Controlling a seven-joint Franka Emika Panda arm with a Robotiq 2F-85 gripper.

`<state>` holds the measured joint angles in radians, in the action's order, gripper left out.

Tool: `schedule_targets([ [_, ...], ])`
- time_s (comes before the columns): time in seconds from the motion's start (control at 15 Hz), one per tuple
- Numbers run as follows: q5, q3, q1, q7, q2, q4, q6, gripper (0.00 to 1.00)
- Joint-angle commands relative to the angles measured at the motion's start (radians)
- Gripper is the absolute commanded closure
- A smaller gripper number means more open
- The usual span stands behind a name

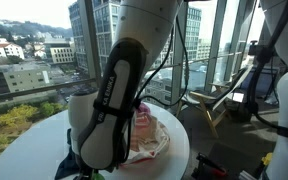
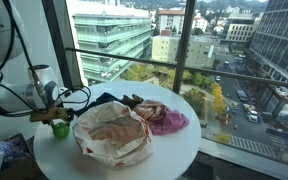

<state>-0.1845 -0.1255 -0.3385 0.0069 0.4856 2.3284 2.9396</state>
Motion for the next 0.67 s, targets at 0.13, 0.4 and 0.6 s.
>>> schedule_targets([
  [0.13,-0.072,0.152,-0.094,0.089,-0.133,-0.015,-0.027,0.51],
  [0.4,-0.177,0.34,-0.129,0.238,-0.283,-0.004,-0.093,0.51],
  [0.6,-0.341,0.469,-0.133,0.404,-0.288,-0.019,-0.152,0.51],
])
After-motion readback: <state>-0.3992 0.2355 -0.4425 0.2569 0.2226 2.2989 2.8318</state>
